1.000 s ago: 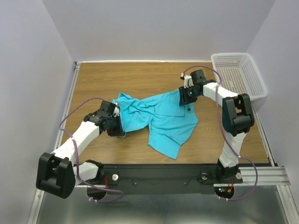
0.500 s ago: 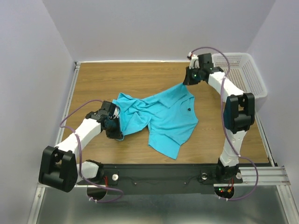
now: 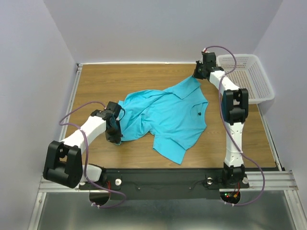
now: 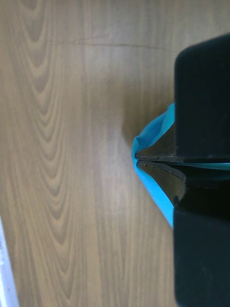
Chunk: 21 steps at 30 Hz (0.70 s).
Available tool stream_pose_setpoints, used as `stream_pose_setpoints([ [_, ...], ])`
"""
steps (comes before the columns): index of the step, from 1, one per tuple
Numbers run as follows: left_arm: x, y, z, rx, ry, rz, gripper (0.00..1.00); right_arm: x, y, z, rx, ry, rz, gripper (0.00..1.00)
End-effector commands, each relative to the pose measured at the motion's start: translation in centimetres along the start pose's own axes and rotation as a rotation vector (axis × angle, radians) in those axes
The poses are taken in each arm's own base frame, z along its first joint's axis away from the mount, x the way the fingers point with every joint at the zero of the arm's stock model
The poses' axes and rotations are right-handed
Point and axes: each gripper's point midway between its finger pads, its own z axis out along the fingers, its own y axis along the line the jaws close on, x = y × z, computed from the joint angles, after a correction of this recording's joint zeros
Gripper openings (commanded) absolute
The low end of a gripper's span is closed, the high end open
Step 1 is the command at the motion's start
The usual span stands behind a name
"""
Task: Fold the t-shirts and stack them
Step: Flatten the tshirt out
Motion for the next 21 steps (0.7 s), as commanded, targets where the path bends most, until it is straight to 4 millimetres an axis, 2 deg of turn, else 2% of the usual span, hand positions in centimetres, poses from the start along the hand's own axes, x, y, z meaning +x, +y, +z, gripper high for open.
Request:
stream_pose_setpoints([
  [1, -2.4, 2.2, -1.2, -0.158, -0.078, -0.048, 0.0, -7.1, 2.3, -0.6, -0.043, -0.199, 0.022, 0.01],
  [5, -1.5, 1.8, -0.2, -0.152, -0.018, -0.021, 0.02, -8.0, 2.9, -0.4, -0.066, -0.22, 0.027, 0.06],
  [7, -1.4, 1.4, -0.6, -0.145, -0.019, -0.009, 0.12, -8.8, 3.4, -1.1, -0.083, -0.237, 0.017, 0.11],
  [9, -2.1, 1.1, -1.9, -0.136, -0.064, -0.019, 0.22, -8.9, 4.0, -1.7, -0.114, -0.233, -0.018, 0.27],
  [10, -3.7, 0.1, -4.2, -0.087, -0.162, -0.049, 0.39, -9.9, 4.7, -3.1, -0.132, -0.253, -0.038, 0.33],
  [11, -4.7, -0.1, -5.8, -0.068, -0.225, -0.066, 0.46, -10.1, 4.9, -3.8, -0.139, -0.256, -0.073, 0.45],
  [12, -5.6, -0.6, -7.3, -0.033, -0.285, -0.083, 0.55, -10.3, 5.1, -4.5, -0.154, -0.259, -0.097, 0.52],
  [13, -7.1, -1.3, -10.5, 0.038, -0.397, -0.098, 0.59, -10.3, 5.4, -5.8, -0.159, -0.258, -0.117, 0.58],
  [14, -7.7, -1.7, -11.9, 0.074, -0.45, -0.11, 0.65, -10.3, 5.2, -6.5, -0.157, -0.261, -0.155, 0.67],
  [15, -8.7, -2.2, -13.9, 0.132, -0.534, -0.122, 0.73, -10.1, 5.5, -7.1, -0.172, -0.253, -0.183, 0.7],
  [16, -9.6, -2.4, -15.0, 0.162, -0.583, -0.137, 0.77, -8.5, 5.0, -7.2, -0.17, -0.208, -0.234, 0.74],
  [17, -10.0, -2.9, -15.5, 0.199, -0.611, -0.1, 0.82, -8.6, 6.3, -9.3, -0.235, -0.206, -0.281, 0.78],
  [18, -11.6, -3.8, -16.7, 0.258, -0.688, -0.097, 0.91, -7.4, 7.1, -10.1, -0.3, -0.175, -0.35, 0.78],
  [19, -11.9, -4.5, -16.3, 0.301, -0.69, -0.081, 0.92, -3.7, 6.8, -10.5, -0.359, -0.078, -0.446, 0.78],
  [20, -12.9, -4.6, -16.1, 0.318, -0.714, -0.05, 0.93, -2.7, 9.2, -13.7, -0.519, -0.066, -0.498, 0.78],
  [21, -14.6, -5.6, -16.7, 0.379, -0.776, -0.031, 0.94, -0.8, 9.7, -15.1, -0.594, -0.027, -0.535, 0.78],
])
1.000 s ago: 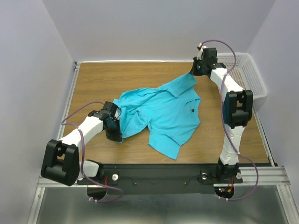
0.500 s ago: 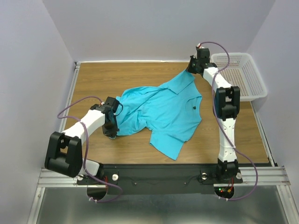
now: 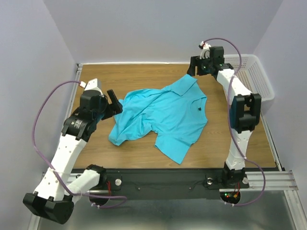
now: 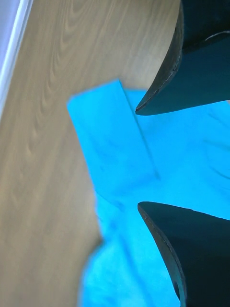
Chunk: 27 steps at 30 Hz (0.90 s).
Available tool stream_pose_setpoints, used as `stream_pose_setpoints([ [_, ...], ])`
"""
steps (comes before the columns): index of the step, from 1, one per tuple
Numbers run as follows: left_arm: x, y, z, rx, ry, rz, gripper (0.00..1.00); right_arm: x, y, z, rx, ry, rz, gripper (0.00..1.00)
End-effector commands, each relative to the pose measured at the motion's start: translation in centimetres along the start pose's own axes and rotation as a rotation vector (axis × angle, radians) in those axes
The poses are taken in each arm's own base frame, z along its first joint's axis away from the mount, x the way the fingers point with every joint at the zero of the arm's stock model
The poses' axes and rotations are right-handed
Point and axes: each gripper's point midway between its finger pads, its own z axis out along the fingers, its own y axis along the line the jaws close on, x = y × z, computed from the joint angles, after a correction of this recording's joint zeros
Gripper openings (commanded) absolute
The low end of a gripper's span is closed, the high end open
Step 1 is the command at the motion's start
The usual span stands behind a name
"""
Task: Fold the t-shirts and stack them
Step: Flatten the tshirt out
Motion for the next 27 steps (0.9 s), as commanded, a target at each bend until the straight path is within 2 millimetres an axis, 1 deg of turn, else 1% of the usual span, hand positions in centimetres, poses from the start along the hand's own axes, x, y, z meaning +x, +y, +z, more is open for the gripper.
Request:
stream_pose_setpoints([
  [1, -2.1, -1.2, 5.0, 0.115, -0.059, 0.034, 0.94, 2.2, 7.9, -7.5, -0.419, 0.051, -0.301, 0.78],
  [2, -2.6, -1.0, 6.1, 0.135, -0.05, 0.025, 0.94, 6.1, 8.9, -8.4, -0.506, 0.12, -0.271, 0.78],
  [3, -3.8, -1.4, 7.4, 0.16, -0.077, 0.054, 0.93, 6.2, 10.0, -10.8, -0.545, 0.106, -0.316, 0.78],
  [4, -3.7, -1.4, 9.6, 0.157, -0.038, 0.058, 0.92, 10.8, 10.6, -12.4, -0.624, 0.199, -0.352, 0.78],
  [5, -4.0, -1.6, 10.8, 0.171, -0.029, 0.075, 0.91, 10.7, 11.1, -13.6, -0.64, 0.195, -0.401, 0.77],
  [6, -3.7, -1.3, 13.2, 0.162, 0.004, 0.104, 0.89, 13.2, 11.6, -15.2, -0.668, 0.24, -0.422, 0.77],
  [7, -5.4, -1.9, 14.0, 0.162, -0.019, 0.131, 0.89, 15.6, 11.8, -16.9, -0.716, 0.296, -0.467, 0.76],
  [9, -5.9, -1.4, 16.2, 0.126, 0.004, 0.168, 0.88, 18.2, 12.0, -18.8, -0.754, 0.348, -0.502, 0.75],
  [10, -6.2, -1.0, 18.4, 0.098, 0.026, 0.201, 0.87, 20.4, 12.2, -20.5, -0.782, 0.378, -0.522, 0.74],
  [11, -6.0, -0.9, 19.5, 0.094, 0.049, 0.218, 0.85, 21.5, 11.9, -21.0, -0.779, 0.4, -0.546, 0.74],
  [12, -4.4, -0.1, 21.5, 0.071, 0.115, 0.229, 0.82, 23.4, 11.9, -21.9, -0.788, 0.435, -0.542, 0.74],
  [13, -5.2, -0.4, 22.2, 0.068, 0.108, 0.236, 0.81, 23.5, 11.9, -22.5, -0.776, 0.427, -0.567, 0.74],
  [14, -5.1, -0.2, 23.0, 0.061, 0.118, 0.249, 0.81, 24.1, 11.6, -22.8, -0.764, 0.444, -0.578, 0.74],
  [15, -4.7, 0.2, 23.6, 0.044, 0.128, 0.25, 0.81, 24.6, 11.6, -23.0, -0.766, 0.453, -0.577, 0.74],
  [16, -4.1, 0.7, 24.7, 0.032, 0.148, 0.254, 0.81, 25.5, 11.6, -23.4, -0.768, 0.472, -0.571, 0.74],
  [18, -3.0, 1.0, 25.9, 0.035, 0.179, 0.268, 0.81, 26.5, 11.3, -23.5, -0.759, 0.502, -0.574, 0.74],
  [19, -2.6, 1.1, 26.2, 0.036, 0.192, 0.273, 0.8, 26.9, 11.0, -23.3, -0.753, 0.508, -0.578, 0.74],
  [20, -2.3, 1.0, 26.5, 0.051, 0.207, 0.277, 0.79, 27.9, 10.7, -23.3, -0.744, 0.543, -0.564, 0.74],
  [21, -1.9, 1.1, 26.8, 0.055, 0.217, 0.279, 0.78, 28.4, 10.7, -23.2, -0.744, 0.554, -0.559, 0.74],
  [23, -1.0, 1.2, 27.3, 0.064, 0.249, 0.277, 0.7, 29.2, 10.8, -22.6, -0.74, 0.566, -0.568, 0.74],
  [24, -0.7, 1.0, 27.3, 0.076, 0.26, 0.268, 0.65, 30.3, 10.6, -22.6, -0.735, 0.602, -0.568, 0.73],
  [25, -0.3, 1.1, 27.5, 0.075, 0.271, 0.265, 0.65, 30.5, 11.0, -22.1, -0.733, 0.602, -0.586, 0.73],
  [26, -0.1, 1.0, 27.5, 0.086, 0.277, 0.263, 0.62, 30.8, 11.2, -21.8, -0.726, 0.602, -0.591, 0.72],
  [27, 0.0, 0.9, 27.6, 0.094, 0.278, 0.262, 0.53, 31.3, 11.3, -21.7, -0.713, 0.611, -0.595, 0.72],
])
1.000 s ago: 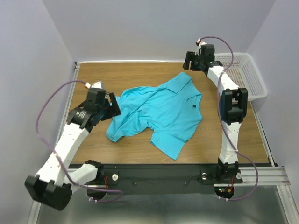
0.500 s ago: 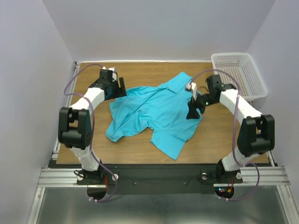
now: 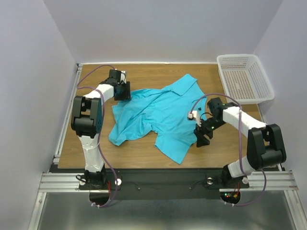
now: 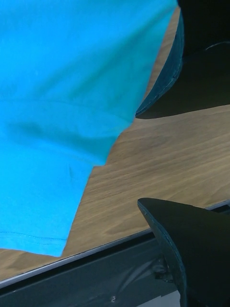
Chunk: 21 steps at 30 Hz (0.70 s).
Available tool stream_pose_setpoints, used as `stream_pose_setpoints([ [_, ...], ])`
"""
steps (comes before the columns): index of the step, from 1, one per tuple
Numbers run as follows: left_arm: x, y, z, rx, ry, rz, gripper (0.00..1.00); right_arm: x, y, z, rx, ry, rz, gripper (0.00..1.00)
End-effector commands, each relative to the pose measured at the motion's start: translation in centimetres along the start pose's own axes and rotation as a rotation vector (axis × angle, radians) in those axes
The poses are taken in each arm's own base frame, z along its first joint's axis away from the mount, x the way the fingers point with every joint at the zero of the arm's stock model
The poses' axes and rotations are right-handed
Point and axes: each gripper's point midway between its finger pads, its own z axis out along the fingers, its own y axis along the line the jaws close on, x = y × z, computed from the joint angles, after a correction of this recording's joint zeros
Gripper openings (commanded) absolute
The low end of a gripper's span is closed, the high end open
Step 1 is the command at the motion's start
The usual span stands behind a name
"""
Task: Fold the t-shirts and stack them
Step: Flatten the tshirt out
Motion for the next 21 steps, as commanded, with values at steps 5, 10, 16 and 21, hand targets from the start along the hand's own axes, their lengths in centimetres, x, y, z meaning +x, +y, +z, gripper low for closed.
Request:
stream_pose_setpoints([
  [5, -2.1, -1.3, -1.0, 0.068, -0.042, 0.014, 0.03, -1.9, -1.1, 3.2, 0.108, 0.037, -0.129, 0.72],
  [10, -4.1, -0.2, -1.9, 0.048, -0.082, -0.004, 0.0, -1.8, -1.9, 4.2, 0.172, 0.085, -0.213, 0.7],
  [16, -6.1, 1.4, -2.0, 0.023, -0.096, -0.011, 0.0, -0.8, -0.9, 6.0, 0.162, 0.163, -0.275, 0.37],
  [21, -8.8, 3.3, -1.7, -0.04, -0.129, -0.017, 0.0, 1.0, 0.8, 4.2, 0.167, 0.242, -0.409, 0.03],
])
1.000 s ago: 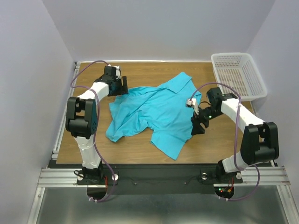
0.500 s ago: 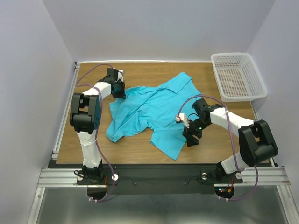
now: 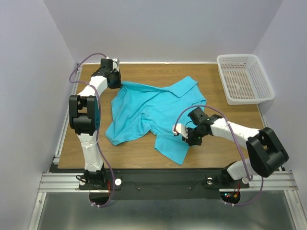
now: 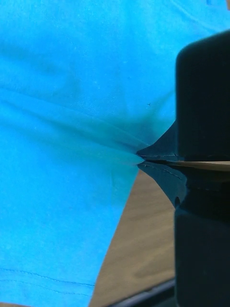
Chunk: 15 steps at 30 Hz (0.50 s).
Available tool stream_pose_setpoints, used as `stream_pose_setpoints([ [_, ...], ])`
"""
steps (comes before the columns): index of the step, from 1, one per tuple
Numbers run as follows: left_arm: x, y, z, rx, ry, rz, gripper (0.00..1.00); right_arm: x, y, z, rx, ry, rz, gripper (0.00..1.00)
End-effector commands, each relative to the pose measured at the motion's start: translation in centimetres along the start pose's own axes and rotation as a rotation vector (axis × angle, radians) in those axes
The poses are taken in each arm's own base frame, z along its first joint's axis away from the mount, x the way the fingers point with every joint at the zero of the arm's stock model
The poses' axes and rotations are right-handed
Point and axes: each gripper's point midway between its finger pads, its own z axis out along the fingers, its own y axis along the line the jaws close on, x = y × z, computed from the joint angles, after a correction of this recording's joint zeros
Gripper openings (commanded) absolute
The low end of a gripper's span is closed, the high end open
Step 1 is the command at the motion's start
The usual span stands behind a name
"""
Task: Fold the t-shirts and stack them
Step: Flatten the tshirt out
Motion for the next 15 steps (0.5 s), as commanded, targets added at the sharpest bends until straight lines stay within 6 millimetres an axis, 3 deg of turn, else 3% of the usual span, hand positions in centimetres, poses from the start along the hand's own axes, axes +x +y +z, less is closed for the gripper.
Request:
stream_pose_setpoints([
  [1, -3.0, 1.3, 0.4, -0.05, -0.04, 0.019, 0.0, 2.6, 2.8, -2.3, -0.038, 0.111, -0.107, 0.02],
  [2, -4.8, 1.3, 0.1, -0.062, -0.075, 0.025, 0.0, 3.0, 3.3, -3.0, -0.065, 0.127, -0.172, 0.02],
  [4, -4.8, 1.7, 1.3, -0.077, -0.058, 0.022, 0.0, 3.7, 4.1, -4.5, -0.098, 0.173, -0.222, 0.02],
  [5, -6.0, 1.6, 1.1, -0.083, -0.084, 0.02, 0.0, 4.6, 5.4, -5.3, -0.145, 0.209, -0.227, 0.02],
  [8, -6.5, 1.6, 2.1, -0.08, -0.085, 0.017, 0.18, 4.7, 6.0, -6.1, -0.157, 0.212, -0.24, 0.07],
  [9, -6.5, 1.7, 2.2, -0.082, -0.084, 0.014, 0.33, 4.4, 6.1, -6.1, -0.157, 0.199, -0.235, 0.15],
  [10, -6.5, 1.7, 2.3, -0.082, -0.083, 0.012, 0.38, 4.1, 5.8, -6.1, -0.14, 0.187, -0.221, 0.3],
  [11, -6.9, 1.6, 1.8, -0.08, -0.093, 0.013, 0.41, 3.2, 5.0, -6.2, -0.098, 0.163, -0.213, 0.37],
  [13, -8.4, 1.7, 0.0, -0.115, -0.145, 0.018, 0.52, 0.9, 3.1, -7.3, -0.001, 0.107, -0.165, 0.43],
  [15, -9.7, 3.2, -1.8, -0.214, -0.204, 0.029, 0.57, -2.3, 0.4, -8.7, 0.105, 0.002, -0.117, 0.51],
])
